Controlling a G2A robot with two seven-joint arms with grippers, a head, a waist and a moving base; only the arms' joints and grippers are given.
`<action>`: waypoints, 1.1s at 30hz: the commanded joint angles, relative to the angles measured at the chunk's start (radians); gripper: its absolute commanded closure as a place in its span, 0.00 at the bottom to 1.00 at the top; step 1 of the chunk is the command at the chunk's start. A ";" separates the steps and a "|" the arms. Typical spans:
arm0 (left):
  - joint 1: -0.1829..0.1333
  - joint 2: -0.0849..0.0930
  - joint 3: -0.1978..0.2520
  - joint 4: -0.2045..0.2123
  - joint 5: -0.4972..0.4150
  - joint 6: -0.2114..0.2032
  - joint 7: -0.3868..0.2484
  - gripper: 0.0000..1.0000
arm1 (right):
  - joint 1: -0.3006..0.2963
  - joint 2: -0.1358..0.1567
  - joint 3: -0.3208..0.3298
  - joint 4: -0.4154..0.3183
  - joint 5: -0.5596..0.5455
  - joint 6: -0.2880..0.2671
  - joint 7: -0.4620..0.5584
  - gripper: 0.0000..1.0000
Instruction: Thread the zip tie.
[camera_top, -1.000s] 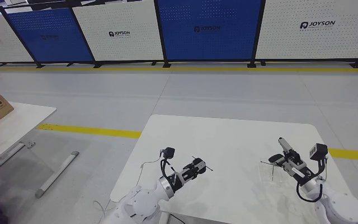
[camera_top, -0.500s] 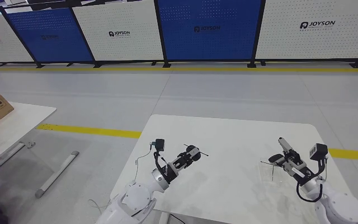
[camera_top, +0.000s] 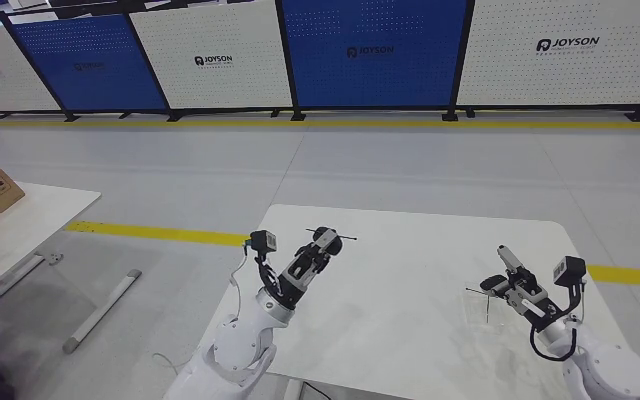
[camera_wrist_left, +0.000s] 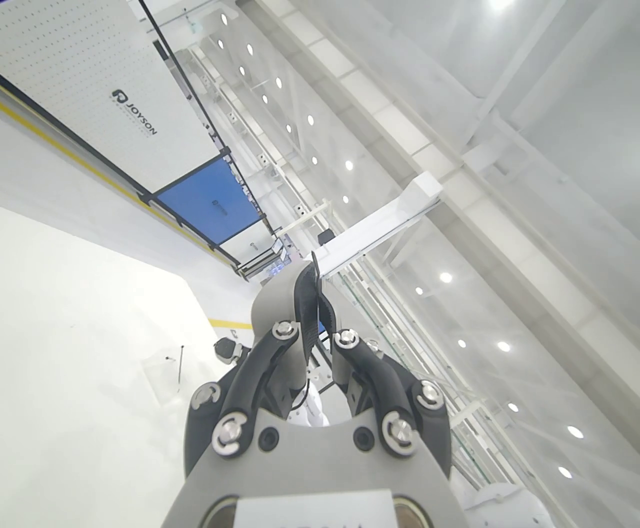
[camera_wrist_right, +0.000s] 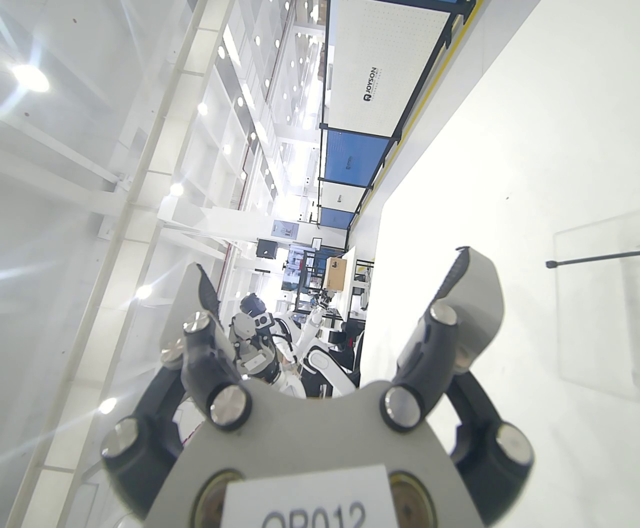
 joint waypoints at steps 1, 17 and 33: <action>0.000 0.000 0.000 0.001 0.001 0.000 -0.001 1.00 | 0.000 0.000 0.000 0.000 0.000 0.000 0.000 0.00; -0.001 0.001 0.018 0.005 0.100 0.001 -0.056 1.00 | 0.000 0.000 0.000 0.000 0.000 0.000 0.000 0.00; -0.001 0.005 0.036 0.020 0.215 0.020 -0.109 1.00 | 0.000 0.000 0.000 0.000 0.000 0.000 0.000 0.00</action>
